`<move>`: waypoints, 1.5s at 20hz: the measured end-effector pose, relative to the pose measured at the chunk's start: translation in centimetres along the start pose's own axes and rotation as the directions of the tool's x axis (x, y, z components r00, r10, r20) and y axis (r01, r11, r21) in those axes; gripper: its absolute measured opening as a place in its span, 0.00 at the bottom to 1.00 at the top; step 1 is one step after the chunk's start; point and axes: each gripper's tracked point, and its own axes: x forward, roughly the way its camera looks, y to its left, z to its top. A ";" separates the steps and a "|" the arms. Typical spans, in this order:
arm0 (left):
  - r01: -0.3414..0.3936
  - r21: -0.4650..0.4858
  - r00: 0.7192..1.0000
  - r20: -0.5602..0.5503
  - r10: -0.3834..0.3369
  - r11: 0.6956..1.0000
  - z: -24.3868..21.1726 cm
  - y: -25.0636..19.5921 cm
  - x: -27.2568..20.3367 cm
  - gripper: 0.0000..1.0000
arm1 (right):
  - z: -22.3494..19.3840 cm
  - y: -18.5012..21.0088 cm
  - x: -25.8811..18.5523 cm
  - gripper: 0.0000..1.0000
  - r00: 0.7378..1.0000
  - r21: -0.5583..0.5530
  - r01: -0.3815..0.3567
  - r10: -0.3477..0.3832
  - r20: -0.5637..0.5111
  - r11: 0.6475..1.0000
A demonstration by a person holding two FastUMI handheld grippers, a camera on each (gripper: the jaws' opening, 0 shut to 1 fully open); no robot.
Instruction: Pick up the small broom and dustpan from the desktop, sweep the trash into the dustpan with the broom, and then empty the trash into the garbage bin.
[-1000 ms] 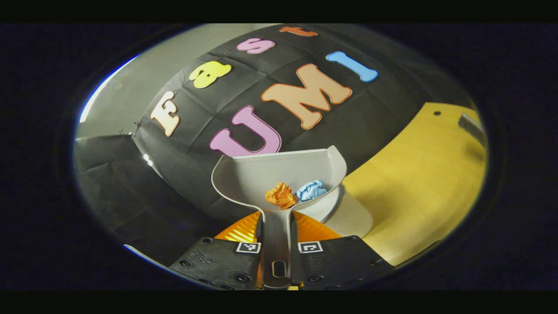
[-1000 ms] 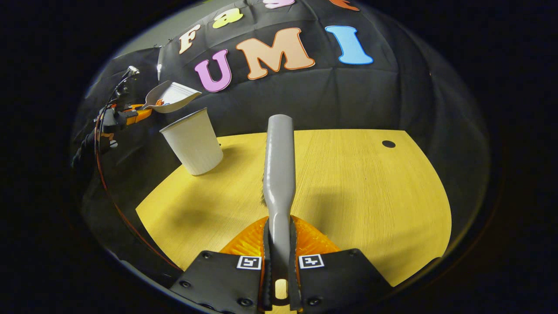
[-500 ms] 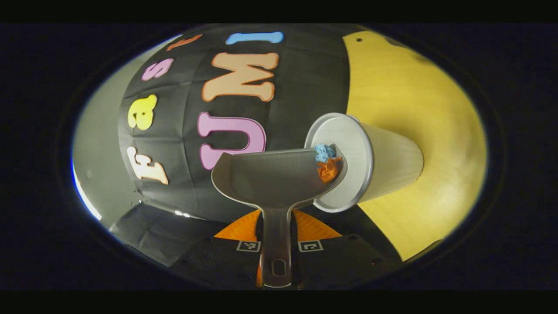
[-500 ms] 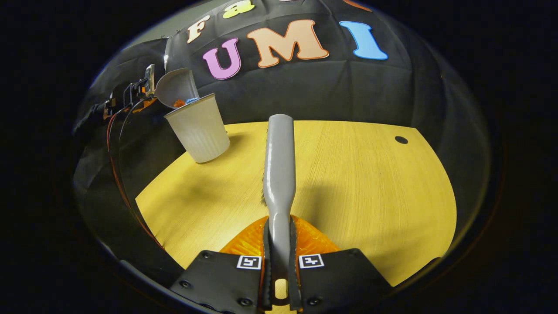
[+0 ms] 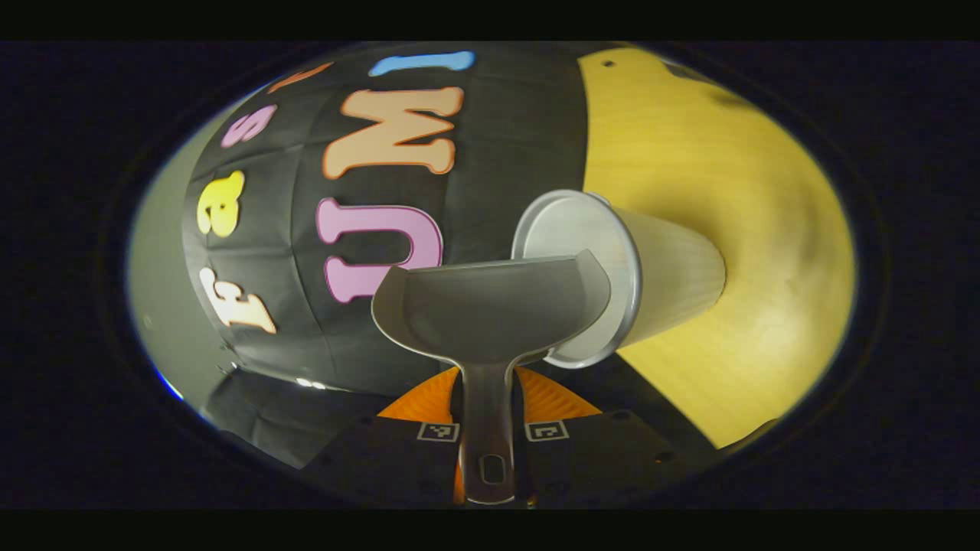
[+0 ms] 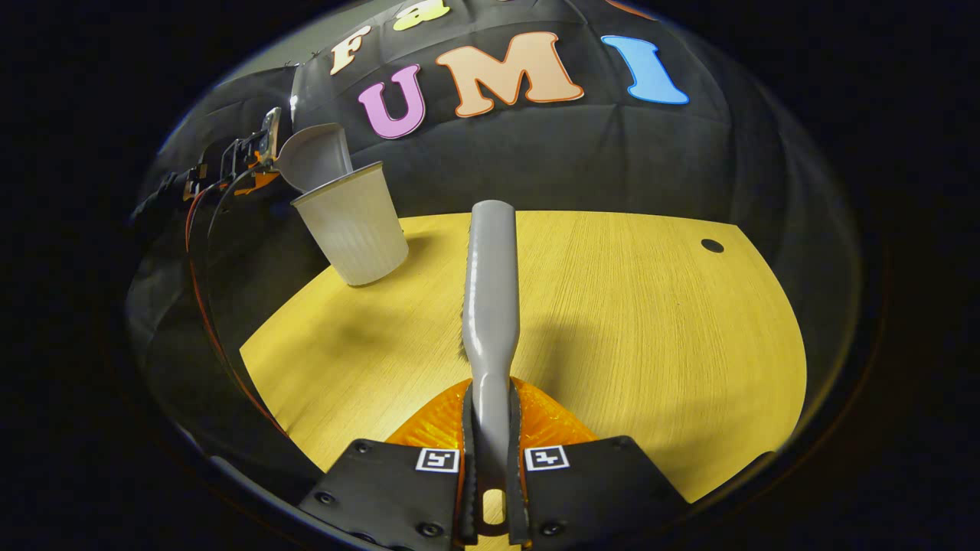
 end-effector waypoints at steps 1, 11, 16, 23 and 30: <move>-0.003 -0.081 1.000 0.013 0.004 0.997 0.5 -0.1 -0.9 0.17 | 0.2 -0.2 -0.1 0.17 1.000 0.010 0.003 -0.003 0.003 1.000; 0.245 -0.624 0.951 0.302 -0.060 0.742 13.4 -3.5 -7.8 0.17 | 1.8 -2.2 -1.9 0.17 0.994 0.152 0.078 -0.088 0.064 0.985; 0.386 -0.696 0.902 0.421 -0.091 0.606 19.4 -8.9 -12.2 0.14 | 2.5 -3.0 -2.8 0.17 0.979 0.213 0.167 -0.187 0.080 0.963; 0.478 -0.748 0.877 0.381 -0.292 0.460 19.4 -23.0 -14.7 0.17 | -1.1 -4.6 -2.3 0.17 0.943 0.112 0.330 -0.321 -0.086 0.937; 0.464 -0.799 0.835 0.250 -0.490 0.382 16.5 -29.9 -14.2 0.17 | -4.6 -4.6 -1.3 0.17 0.899 0.055 0.376 -0.351 -0.261 0.925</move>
